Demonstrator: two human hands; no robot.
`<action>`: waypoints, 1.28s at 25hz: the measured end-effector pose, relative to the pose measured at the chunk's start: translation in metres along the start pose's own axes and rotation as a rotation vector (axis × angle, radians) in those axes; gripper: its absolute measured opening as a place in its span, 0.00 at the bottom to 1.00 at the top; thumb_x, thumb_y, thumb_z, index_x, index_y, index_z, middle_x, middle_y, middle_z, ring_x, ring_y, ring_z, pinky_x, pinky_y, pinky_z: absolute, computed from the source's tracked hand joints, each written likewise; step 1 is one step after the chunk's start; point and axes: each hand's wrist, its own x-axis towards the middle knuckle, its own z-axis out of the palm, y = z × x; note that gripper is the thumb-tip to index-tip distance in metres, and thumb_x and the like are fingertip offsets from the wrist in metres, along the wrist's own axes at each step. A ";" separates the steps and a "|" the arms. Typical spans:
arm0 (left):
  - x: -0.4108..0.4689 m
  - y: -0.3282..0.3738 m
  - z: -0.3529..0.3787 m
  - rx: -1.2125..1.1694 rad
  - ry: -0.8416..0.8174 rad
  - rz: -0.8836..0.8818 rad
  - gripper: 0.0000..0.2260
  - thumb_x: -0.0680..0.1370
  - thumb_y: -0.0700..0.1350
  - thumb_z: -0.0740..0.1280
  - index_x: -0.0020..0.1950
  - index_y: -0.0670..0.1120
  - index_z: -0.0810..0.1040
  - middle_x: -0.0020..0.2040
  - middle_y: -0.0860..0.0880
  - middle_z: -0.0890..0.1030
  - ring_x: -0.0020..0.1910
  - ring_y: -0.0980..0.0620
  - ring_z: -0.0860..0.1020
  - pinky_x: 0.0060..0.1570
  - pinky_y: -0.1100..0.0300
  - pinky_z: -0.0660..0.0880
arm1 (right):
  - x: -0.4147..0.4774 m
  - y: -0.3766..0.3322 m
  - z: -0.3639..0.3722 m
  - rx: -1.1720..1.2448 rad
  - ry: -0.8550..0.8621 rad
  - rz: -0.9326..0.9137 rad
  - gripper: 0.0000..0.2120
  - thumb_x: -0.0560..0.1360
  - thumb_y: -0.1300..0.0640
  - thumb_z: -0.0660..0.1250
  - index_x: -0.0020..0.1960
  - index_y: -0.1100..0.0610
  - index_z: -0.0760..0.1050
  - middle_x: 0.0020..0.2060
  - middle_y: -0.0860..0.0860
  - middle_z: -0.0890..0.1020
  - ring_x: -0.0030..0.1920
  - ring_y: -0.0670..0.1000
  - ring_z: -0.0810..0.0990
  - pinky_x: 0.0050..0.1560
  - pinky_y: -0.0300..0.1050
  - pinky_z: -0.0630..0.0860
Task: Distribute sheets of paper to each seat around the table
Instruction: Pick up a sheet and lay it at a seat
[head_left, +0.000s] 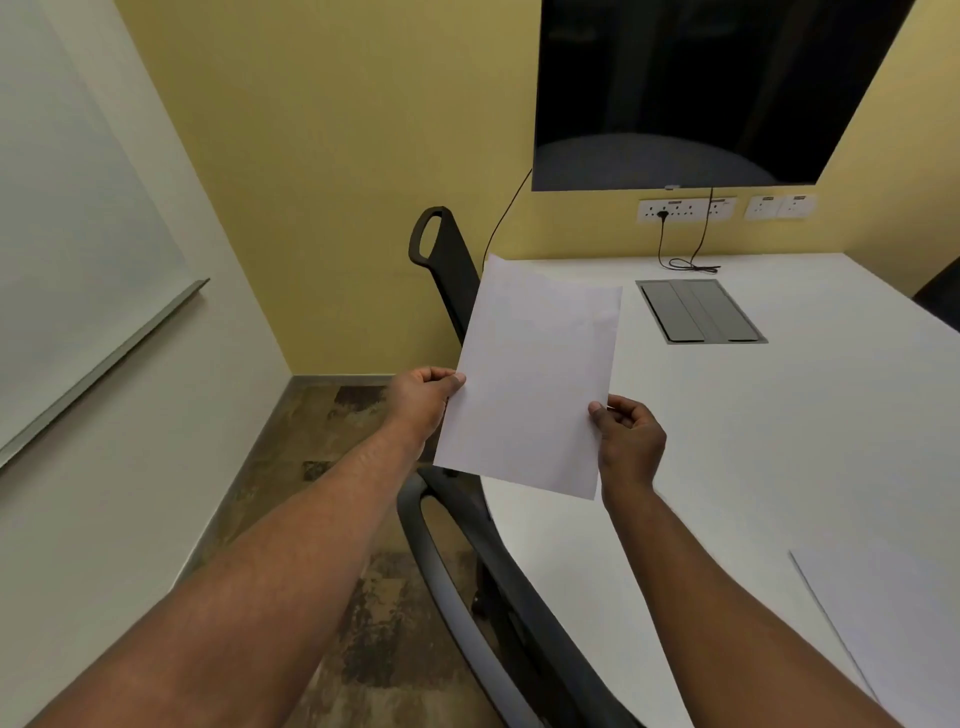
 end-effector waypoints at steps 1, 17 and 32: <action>0.018 0.000 -0.007 -0.001 -0.017 -0.002 0.03 0.75 0.44 0.74 0.43 0.46 0.82 0.45 0.48 0.85 0.45 0.49 0.83 0.42 0.56 0.79 | 0.003 0.002 0.014 -0.005 0.022 -0.001 0.06 0.72 0.58 0.76 0.46 0.51 0.81 0.41 0.49 0.86 0.41 0.48 0.84 0.48 0.47 0.82; 0.291 0.038 -0.086 0.045 -0.412 -0.002 0.04 0.74 0.46 0.75 0.43 0.46 0.83 0.46 0.47 0.86 0.45 0.47 0.84 0.42 0.53 0.81 | 0.032 0.019 0.242 0.011 0.386 -0.033 0.07 0.70 0.58 0.78 0.46 0.52 0.83 0.42 0.50 0.87 0.44 0.52 0.85 0.50 0.49 0.83; 0.580 0.100 0.072 0.208 -0.589 0.124 0.04 0.75 0.44 0.74 0.42 0.44 0.83 0.45 0.48 0.85 0.42 0.49 0.81 0.35 0.59 0.75 | 0.281 0.034 0.372 0.087 0.519 -0.025 0.09 0.70 0.61 0.78 0.48 0.53 0.81 0.39 0.54 0.84 0.37 0.50 0.80 0.48 0.52 0.80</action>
